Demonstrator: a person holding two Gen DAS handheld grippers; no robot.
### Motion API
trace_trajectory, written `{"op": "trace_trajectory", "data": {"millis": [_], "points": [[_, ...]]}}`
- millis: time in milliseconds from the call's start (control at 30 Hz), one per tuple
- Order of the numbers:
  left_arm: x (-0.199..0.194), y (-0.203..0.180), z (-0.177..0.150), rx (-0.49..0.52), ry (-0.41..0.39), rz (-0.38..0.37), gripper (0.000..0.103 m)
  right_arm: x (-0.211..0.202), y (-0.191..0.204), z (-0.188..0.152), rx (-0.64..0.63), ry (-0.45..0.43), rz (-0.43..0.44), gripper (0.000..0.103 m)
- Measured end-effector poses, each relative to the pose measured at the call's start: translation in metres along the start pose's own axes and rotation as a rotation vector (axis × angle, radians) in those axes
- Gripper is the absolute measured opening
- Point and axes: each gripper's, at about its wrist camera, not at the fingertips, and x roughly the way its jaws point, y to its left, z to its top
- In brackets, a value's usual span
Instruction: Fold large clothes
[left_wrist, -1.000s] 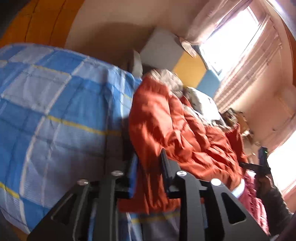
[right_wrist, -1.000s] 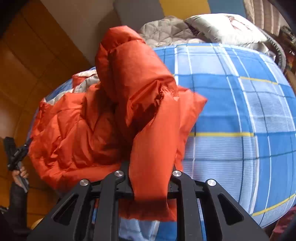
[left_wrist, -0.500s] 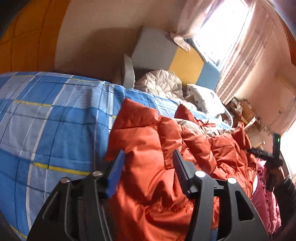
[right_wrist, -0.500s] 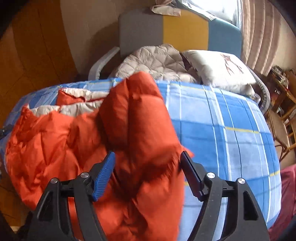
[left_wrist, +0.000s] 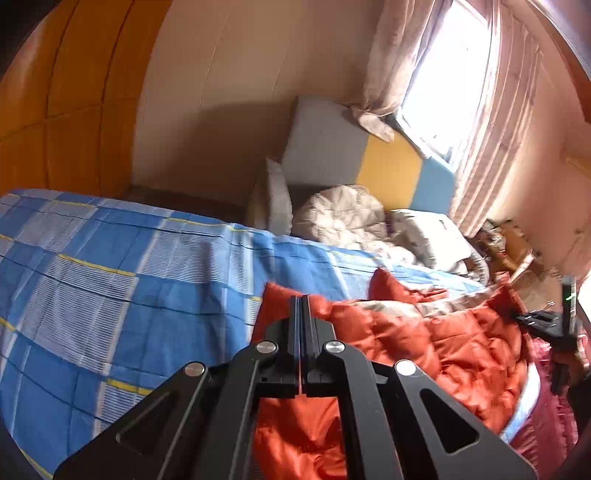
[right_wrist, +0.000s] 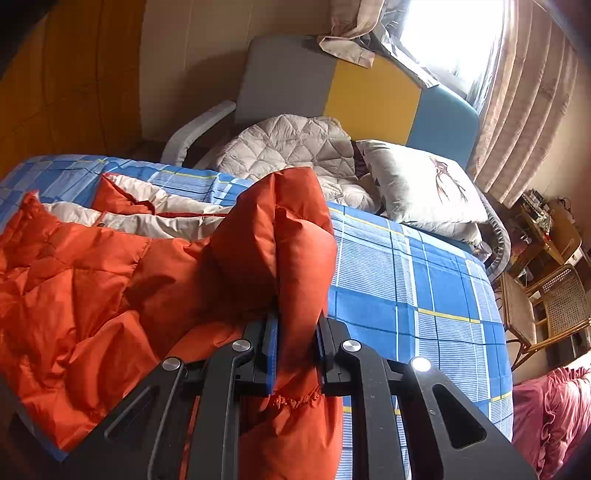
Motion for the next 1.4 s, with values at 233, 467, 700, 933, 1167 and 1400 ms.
{"op": "trace_trajectory", "data": {"millis": [233, 467, 700, 933, 1167, 1400], "points": [[0.009, 0.000, -0.024, 0.013, 0.092, 0.001, 0.071, 0.016, 0.005, -0.008, -0.004, 0.038, 0.000, 0.016], [0.033, -0.008, -0.043, 0.074, 0.145, 0.036, 0.000, 0.020, 0.004, -0.008, 0.014, 0.051, 0.011, 0.015], [0.011, -0.016, -0.024, 0.089, 0.060, 0.045, 0.000, -0.003, -0.005, -0.002, 0.054, -0.005, 0.031, 0.012], [-0.002, -0.018, 0.010, 0.035, -0.030, 0.072, 0.000, -0.028, -0.017, 0.011, 0.089, -0.068, 0.040, 0.010], [0.028, 0.004, 0.050, -0.080, -0.037, 0.138, 0.000, 0.006, -0.032, 0.031, 0.157, -0.033, 0.033, 0.009], [0.050, 0.004, 0.021, -0.100, 0.076, 0.078, 0.050, 0.056, -0.027, 0.016, 0.158, 0.062, 0.019, 0.009]]}}
